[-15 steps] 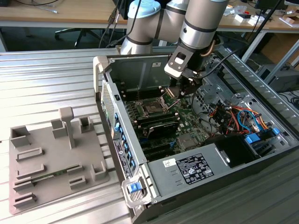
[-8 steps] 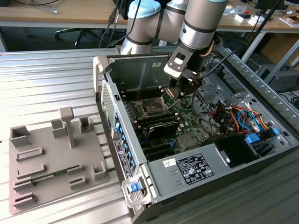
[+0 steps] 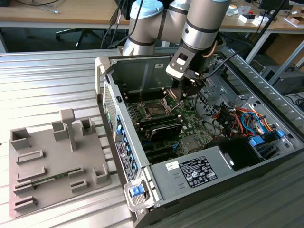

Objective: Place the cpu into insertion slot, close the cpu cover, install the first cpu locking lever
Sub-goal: 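Place the cpu into insertion slot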

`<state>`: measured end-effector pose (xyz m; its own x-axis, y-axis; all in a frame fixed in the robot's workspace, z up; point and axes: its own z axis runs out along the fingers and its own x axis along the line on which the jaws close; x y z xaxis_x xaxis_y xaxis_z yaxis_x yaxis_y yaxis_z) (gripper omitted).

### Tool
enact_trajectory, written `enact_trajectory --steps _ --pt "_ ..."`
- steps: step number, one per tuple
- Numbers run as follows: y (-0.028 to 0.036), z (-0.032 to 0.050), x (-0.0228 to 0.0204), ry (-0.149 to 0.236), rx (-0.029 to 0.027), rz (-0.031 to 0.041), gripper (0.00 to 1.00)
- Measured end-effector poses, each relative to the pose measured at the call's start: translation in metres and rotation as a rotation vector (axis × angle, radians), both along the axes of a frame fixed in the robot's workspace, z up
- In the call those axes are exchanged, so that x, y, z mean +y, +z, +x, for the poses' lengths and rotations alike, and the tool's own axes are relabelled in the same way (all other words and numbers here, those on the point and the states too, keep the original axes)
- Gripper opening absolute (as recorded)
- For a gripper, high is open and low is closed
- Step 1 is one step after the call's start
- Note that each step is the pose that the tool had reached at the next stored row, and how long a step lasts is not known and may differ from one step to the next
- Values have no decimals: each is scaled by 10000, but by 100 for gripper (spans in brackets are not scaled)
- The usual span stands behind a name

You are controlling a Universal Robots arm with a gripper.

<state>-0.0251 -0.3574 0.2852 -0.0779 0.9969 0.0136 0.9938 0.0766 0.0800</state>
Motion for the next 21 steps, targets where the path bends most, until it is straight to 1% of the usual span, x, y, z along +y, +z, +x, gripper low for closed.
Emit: enact_trajectory --steps 3,8,21 --pt "-2 0 21 0 0 -1 55" --pt "-6 -3 43 0 0 0 55" --pt "-19 -27 70 0 0 1 55"
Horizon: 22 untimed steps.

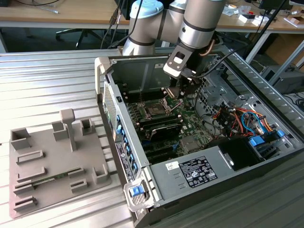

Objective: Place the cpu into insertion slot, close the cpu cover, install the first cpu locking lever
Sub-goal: 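Place the cpu into insertion slot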

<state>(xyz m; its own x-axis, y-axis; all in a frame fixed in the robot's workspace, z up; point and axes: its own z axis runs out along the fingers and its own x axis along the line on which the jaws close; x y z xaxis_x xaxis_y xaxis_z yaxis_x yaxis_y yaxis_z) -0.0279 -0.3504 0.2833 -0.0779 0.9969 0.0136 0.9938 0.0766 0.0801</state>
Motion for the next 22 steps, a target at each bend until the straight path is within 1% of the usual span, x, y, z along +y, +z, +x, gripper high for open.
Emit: enact_trajectory --steps 13,22 --pt "-10 -8 29 0 0 0 55" --pt "-20 -16 58 0 0 0 55"
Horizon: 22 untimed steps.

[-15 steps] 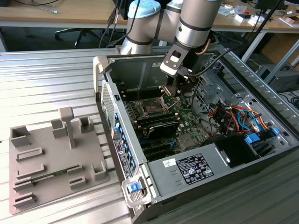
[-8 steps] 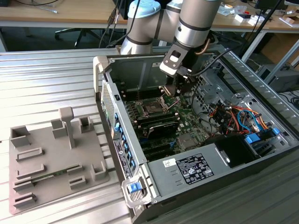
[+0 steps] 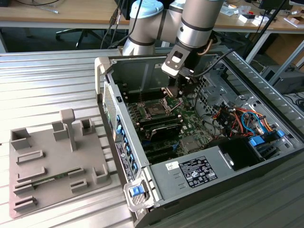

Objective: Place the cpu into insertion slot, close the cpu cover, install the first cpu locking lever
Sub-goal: 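Place the cpu into insertion slot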

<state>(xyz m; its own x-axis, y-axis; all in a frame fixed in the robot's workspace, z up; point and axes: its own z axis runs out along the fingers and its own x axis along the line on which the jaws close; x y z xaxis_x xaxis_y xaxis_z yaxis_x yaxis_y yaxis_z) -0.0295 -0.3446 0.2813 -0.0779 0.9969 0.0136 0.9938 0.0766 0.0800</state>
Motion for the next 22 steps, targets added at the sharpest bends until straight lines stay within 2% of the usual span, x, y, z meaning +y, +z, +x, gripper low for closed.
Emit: enact_trajectory --steps 22 --pt "-11 -8 40 0 0 -1 55"
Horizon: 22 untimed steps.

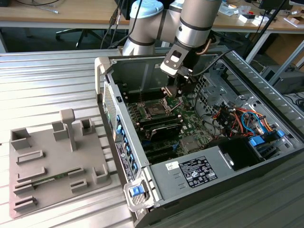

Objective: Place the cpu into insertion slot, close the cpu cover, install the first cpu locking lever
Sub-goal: 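Place the cpu into insertion slot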

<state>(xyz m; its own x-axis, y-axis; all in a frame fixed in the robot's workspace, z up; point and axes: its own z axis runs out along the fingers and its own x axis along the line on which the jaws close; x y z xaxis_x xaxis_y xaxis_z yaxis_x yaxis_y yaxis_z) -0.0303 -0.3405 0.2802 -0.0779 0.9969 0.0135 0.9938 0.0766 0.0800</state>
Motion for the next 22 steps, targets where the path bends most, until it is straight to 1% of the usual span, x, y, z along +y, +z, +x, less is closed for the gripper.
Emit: enact_trajectory --steps 1,6,22 --pt "0 0 1 0 0 0 55" --pt "-23 -3 40 1 0 0 55" --pt "-41 -5 56 -1 -1 2 55"
